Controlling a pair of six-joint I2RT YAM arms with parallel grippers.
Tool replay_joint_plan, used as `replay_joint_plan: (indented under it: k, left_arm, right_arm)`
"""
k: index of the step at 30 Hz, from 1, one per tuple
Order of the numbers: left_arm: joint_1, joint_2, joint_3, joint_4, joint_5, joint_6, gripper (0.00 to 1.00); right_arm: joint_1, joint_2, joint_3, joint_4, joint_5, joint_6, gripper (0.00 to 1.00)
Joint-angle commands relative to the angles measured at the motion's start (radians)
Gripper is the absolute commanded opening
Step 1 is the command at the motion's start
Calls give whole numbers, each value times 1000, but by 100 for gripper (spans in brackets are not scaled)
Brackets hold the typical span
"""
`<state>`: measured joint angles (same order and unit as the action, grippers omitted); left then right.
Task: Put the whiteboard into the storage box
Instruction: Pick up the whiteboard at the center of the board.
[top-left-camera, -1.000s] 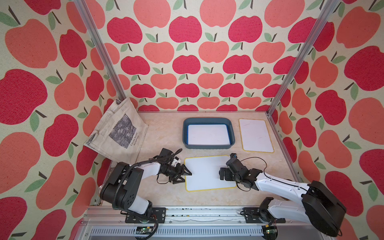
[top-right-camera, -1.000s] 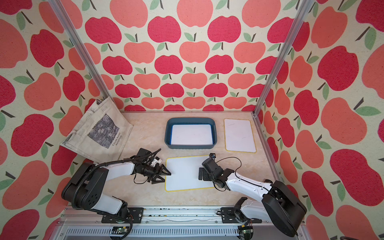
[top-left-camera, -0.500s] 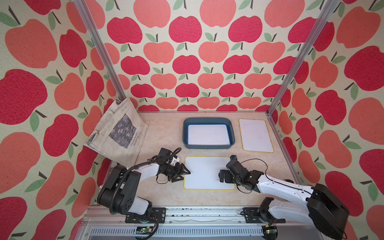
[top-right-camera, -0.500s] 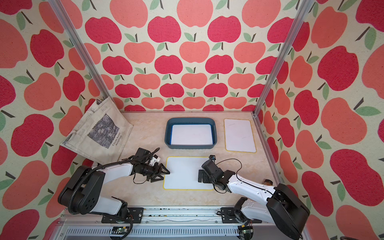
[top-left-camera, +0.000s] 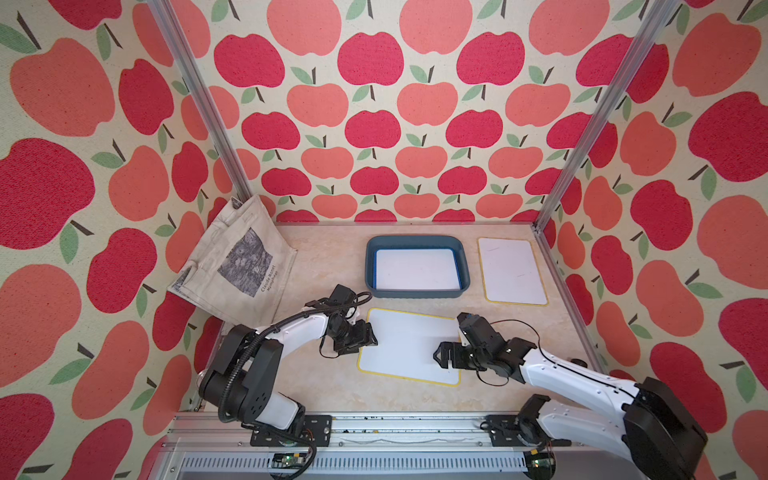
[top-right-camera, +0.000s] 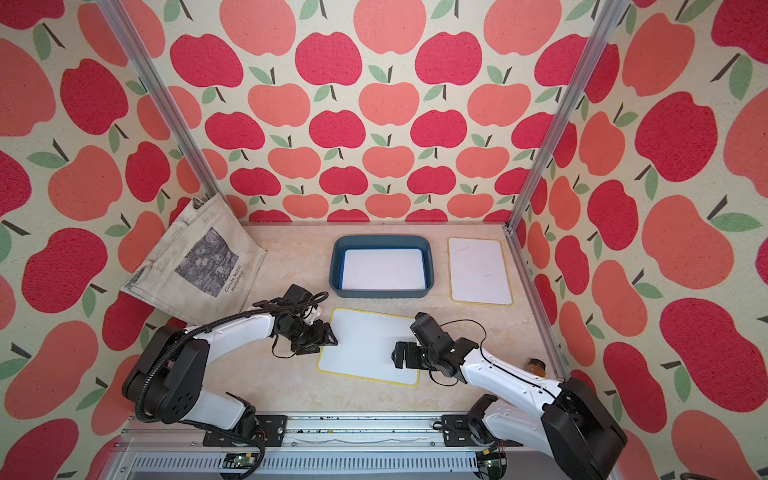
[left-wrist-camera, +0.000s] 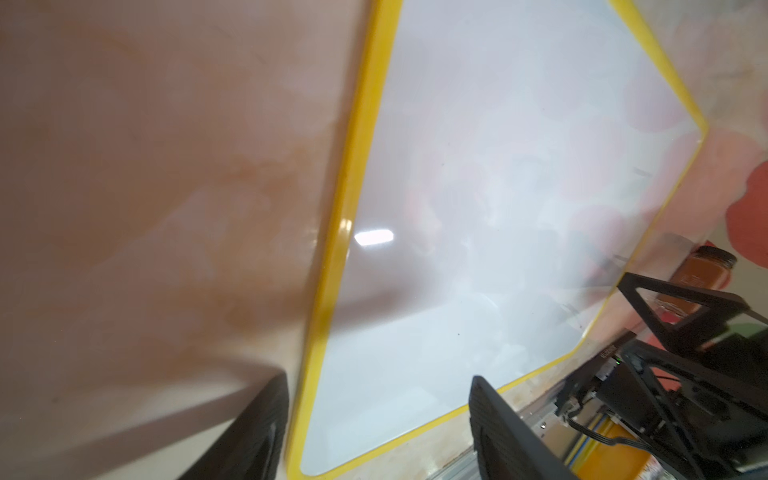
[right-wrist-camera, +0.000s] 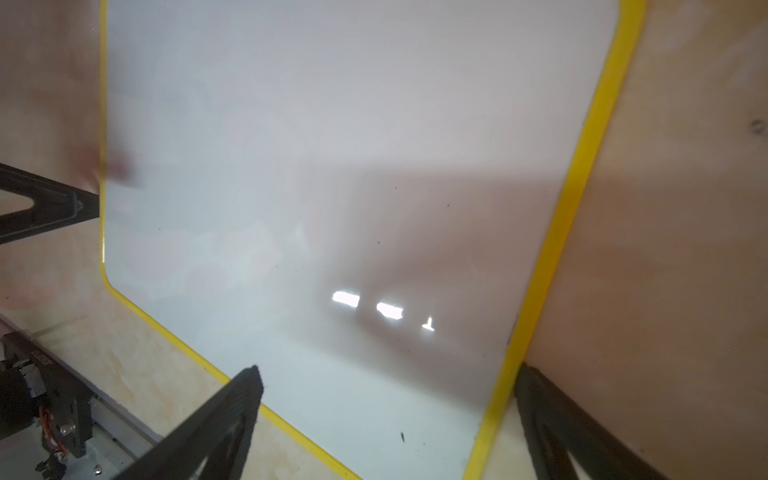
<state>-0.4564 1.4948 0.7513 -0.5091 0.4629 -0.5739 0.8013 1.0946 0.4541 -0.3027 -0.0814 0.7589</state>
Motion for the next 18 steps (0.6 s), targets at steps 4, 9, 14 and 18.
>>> replay_joint_plan:
  k: [4, 9, 14, 18]
  left_arm:
    - [-20, -12, 27, -282, -303, 14, 73]
    - [-56, 21, 19, -227, -248, -8, 74]
    - [-149, 120, 31, -132, -188, -60, 74]
    - [-201, 183, 27, -39, -92, -116, 75]
  right_arm:
    - [-13, -2, -17, -22, -61, -43, 99]
    - [-13, 39, -33, 48, -97, -34, 99]
    - [-11, 69, -42, 90, -121, -29, 99]
    - [-11, 67, -49, 99, -120, -29, 99]
